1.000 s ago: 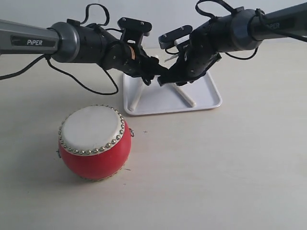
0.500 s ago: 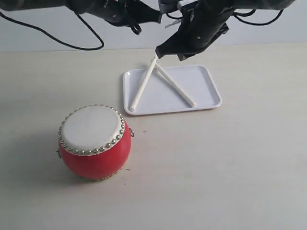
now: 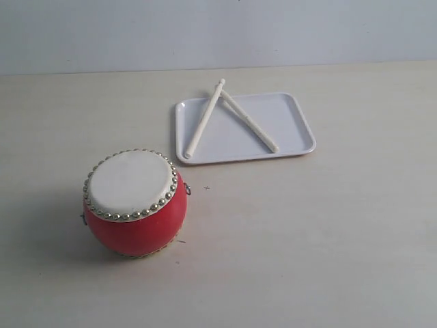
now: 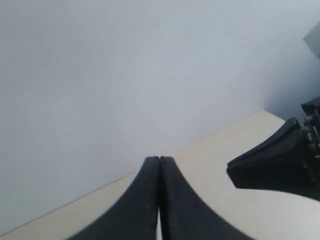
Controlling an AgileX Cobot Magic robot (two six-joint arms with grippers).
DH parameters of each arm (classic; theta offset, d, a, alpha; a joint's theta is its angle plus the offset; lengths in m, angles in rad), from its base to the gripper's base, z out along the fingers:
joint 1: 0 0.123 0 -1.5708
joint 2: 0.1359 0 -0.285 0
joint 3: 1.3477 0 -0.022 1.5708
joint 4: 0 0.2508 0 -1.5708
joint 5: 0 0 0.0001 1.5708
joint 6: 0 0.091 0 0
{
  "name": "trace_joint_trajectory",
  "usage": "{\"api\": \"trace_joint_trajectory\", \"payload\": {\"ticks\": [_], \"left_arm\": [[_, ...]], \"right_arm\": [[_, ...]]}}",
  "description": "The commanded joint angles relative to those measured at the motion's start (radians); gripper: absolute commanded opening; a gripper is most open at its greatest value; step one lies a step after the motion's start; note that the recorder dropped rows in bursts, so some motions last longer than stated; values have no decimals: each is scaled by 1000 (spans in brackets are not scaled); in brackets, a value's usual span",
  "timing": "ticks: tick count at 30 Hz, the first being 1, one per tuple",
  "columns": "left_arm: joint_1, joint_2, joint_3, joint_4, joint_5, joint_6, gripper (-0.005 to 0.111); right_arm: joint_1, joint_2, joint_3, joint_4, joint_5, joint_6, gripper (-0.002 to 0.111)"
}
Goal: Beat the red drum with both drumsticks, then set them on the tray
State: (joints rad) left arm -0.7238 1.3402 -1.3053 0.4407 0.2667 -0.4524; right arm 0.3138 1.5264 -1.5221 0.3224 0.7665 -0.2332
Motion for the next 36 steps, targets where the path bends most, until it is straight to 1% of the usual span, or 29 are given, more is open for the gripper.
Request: {"api": "trace_joint_trajectory", "payload": {"ticks": [1, 3, 5, 8, 10, 12, 14, 22, 26, 29, 36], "left_arm": [[-5, -180, 165, 138, -78, -113, 0], [-3, -243, 230, 240, -92, -204, 0], [2, -310, 290, 347, -80, -331, 0], [17, -429, 391, 546, -70, -556, 0], [27, -506, 450, 673, -26, -699, 0], [27, -578, 505, 764, 27, -794, 0], [27, -651, 565, 834, 43, -864, 0], [27, -918, 803, 848, 48, -959, 0], [27, -1024, 896, 850, 48, -980, 0], [27, -1091, 957, 850, 46, -1025, 0], [27, -1208, 1092, 854, 9, -1052, 0]], "right_arm": [[0, -157, 140, 36, -120, -10, 0], [0, -215, 198, 44, -157, -11, 0], [0, -283, 253, 44, -188, -11, 0], [0, -375, 333, 44, -224, -10, 0], [0, -437, 379, 46, -242, -10, 0], [0, -490, 421, 46, -257, -10, 0], [0, -542, 461, 46, -268, -10, 0], [0, -735, 656, 46, -324, -10, 0], [0, -861, 757, 99, -357, -15, 0], [0, -958, 832, 153, -370, -60, 0], [0, -1149, 991, 178, -384, -63, 0]]}}
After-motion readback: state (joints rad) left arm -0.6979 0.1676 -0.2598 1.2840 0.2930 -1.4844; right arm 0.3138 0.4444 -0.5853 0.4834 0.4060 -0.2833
